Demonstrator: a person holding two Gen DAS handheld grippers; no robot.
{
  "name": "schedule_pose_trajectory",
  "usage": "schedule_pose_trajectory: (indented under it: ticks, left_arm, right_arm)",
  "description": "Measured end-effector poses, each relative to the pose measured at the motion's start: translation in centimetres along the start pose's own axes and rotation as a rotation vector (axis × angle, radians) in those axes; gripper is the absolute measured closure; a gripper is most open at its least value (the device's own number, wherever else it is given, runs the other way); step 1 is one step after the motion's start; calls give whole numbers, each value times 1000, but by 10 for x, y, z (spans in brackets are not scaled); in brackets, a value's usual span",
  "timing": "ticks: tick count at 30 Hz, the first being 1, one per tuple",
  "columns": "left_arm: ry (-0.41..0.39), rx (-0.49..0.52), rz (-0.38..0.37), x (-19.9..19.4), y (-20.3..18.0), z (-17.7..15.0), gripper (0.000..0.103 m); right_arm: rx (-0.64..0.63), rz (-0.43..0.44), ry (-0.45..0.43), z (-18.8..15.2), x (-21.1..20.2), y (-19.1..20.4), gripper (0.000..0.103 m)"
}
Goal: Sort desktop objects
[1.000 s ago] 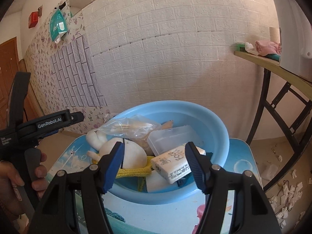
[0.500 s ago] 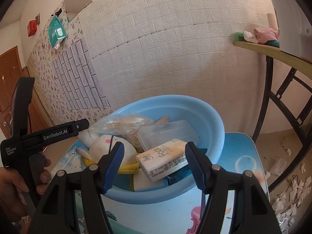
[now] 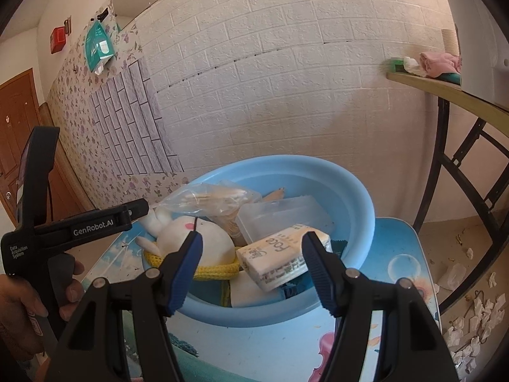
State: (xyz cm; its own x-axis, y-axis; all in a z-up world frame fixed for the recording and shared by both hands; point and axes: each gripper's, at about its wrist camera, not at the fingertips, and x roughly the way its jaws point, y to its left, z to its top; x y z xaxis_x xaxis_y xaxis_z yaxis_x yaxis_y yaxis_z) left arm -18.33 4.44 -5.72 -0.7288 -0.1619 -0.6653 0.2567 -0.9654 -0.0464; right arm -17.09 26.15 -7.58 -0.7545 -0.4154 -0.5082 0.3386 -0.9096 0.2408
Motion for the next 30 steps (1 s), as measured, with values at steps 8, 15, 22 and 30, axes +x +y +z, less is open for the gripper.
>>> schedule_pose_trajectory:
  ticks: [8,15,22,30]
  left_arm:
    - [-14,-20,-32,-15,8,-5,7]
    - [21,-43,-55,-33,28,-20,7]
    - [43,4,-72,-55,45,-40,7]
    - [56,-6,-91,-71,77,-61,7]
  right_arm:
    - [-33,-44,27,0,7,-1,38]
    - [-57,-111,58,1,-1,8,38]
    - [-85,-121,66,2,-19,33,38]
    - [-131,-174,99,-3,-33,67,38]
